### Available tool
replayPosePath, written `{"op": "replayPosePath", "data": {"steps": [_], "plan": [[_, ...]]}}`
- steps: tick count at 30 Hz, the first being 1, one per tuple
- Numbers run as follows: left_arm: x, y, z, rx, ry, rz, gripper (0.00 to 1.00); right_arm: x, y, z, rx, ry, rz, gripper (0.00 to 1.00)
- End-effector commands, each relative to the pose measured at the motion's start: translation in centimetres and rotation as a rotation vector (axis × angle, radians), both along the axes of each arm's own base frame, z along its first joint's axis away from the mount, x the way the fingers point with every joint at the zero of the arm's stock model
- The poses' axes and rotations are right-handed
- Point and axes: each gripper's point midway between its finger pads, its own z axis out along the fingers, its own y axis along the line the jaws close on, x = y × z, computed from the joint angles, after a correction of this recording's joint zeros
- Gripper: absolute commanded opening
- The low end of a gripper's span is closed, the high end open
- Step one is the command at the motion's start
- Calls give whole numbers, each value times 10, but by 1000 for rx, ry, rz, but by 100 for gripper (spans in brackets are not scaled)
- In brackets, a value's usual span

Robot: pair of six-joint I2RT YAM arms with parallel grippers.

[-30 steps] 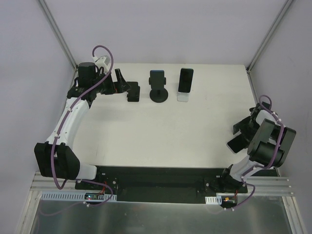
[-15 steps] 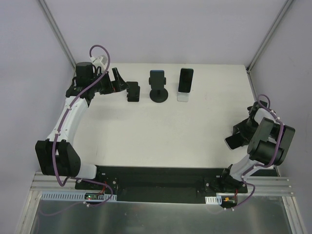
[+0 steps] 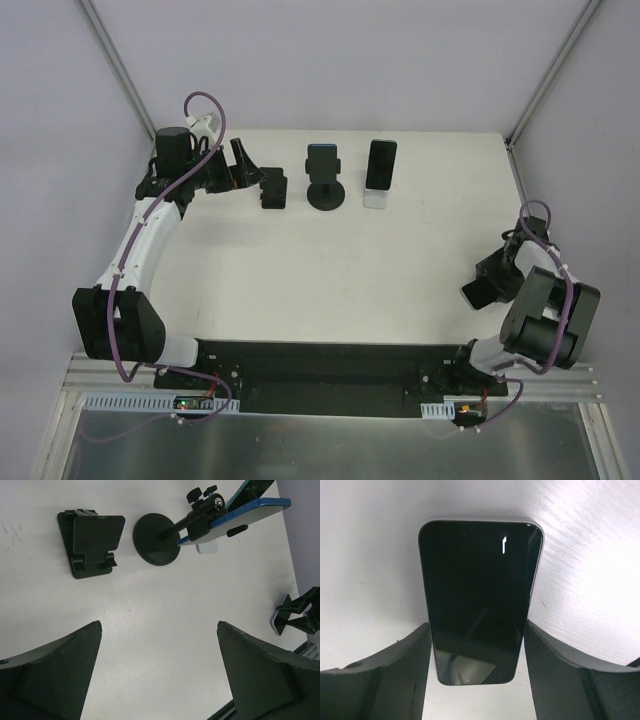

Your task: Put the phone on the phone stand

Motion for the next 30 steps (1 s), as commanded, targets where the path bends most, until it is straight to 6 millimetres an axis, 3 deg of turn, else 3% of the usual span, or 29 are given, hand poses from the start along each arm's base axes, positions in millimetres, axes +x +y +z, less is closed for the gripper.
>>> {"op": "replayPosePath", "data": {"steps": [1,6,9,10,12,13,15,16,18,19,21,23,24,27,30], "plan": [[0,0,6,-9,-34,-9,97,10,6,14,-78,-156,159,1],[-1,0,9,-11,-43,-8,97,29,10,54,-214,-271,314,1],[-2,1,14,-3,-65,2,96,48,28,79,-292,-361,474,1],[-2,2,13,2,-70,4,96,56,45,88,-319,-386,554,0],[-3,4,16,17,-85,19,96,67,59,107,-409,-437,691,0],[-4,2,15,21,-85,14,96,72,84,113,-429,-469,792,0],[-5,2,18,34,-102,16,96,81,111,132,-502,-552,950,0],[-6,-1,17,38,-103,8,96,81,145,138,-507,-609,1077,0],[-8,-5,19,42,-113,-6,93,81,174,152,-584,-678,1233,0],[-10,-9,19,48,-117,-14,93,75,204,156,-595,-719,1355,0],[-12,-12,20,71,-132,-11,93,72,236,162,-635,-745,1543,0],[-21,-28,23,76,-143,-48,93,60,275,154,-594,-736,1741,0],[-25,-34,23,57,-129,-56,93,54,292,162,-616,-731,1844,0],[-49,-54,15,-83,-14,-130,93,42,318,153,-611,-678,2014,1],[-84,-78,6,-199,85,-305,91,10,363,150,-582,-725,2259,0]]}}
